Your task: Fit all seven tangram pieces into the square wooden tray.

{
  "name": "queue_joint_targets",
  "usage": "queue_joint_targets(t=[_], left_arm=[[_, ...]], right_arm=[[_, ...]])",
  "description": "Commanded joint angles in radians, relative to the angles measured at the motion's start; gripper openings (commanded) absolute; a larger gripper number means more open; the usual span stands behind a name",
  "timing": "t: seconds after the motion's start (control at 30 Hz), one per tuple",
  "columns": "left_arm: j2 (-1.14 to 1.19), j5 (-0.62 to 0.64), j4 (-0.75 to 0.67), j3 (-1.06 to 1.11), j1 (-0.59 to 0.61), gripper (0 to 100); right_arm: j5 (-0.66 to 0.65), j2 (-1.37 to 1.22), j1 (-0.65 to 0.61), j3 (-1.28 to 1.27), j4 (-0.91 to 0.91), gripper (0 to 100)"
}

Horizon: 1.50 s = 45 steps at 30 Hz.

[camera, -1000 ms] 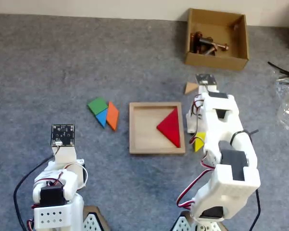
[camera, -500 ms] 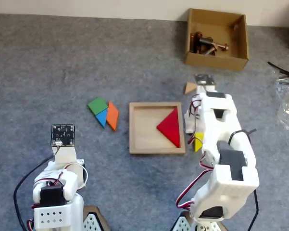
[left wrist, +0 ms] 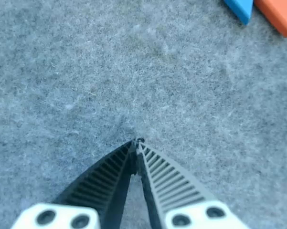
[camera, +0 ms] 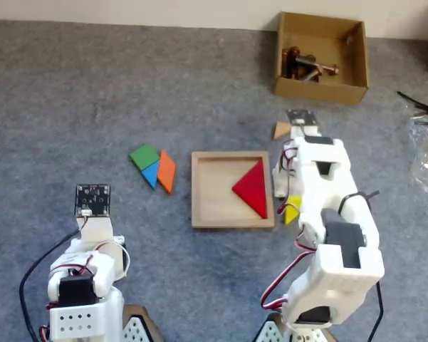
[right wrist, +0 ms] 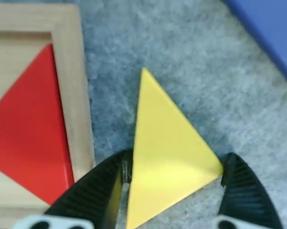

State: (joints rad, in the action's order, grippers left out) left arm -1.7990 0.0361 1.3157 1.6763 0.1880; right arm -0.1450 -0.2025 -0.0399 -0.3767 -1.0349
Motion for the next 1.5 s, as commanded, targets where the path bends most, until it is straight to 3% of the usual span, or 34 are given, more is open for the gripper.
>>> queue_joint_targets(t=[0.0, 0.13, 0.3, 1.47], left_arm=[[0.007, 0.002, 0.008, 0.021, 0.008, 0], [0.007, 0.002, 0.008, 0.021, 0.008, 0], [0.007, 0.002, 0.008, 0.021, 0.008, 0], [0.007, 0.002, 0.008, 0.021, 0.008, 0]], right_arm=[[0.011, 0.03, -0.022, 0.005, -0.008, 25.3], [0.011, 0.03, -0.022, 0.005, -0.008, 24.8], [0.005, 0.03, -0.022, 0.008, -0.008, 17.3], [0.003, 0.035, 0.027, 0.007, -0.025, 17.3]])
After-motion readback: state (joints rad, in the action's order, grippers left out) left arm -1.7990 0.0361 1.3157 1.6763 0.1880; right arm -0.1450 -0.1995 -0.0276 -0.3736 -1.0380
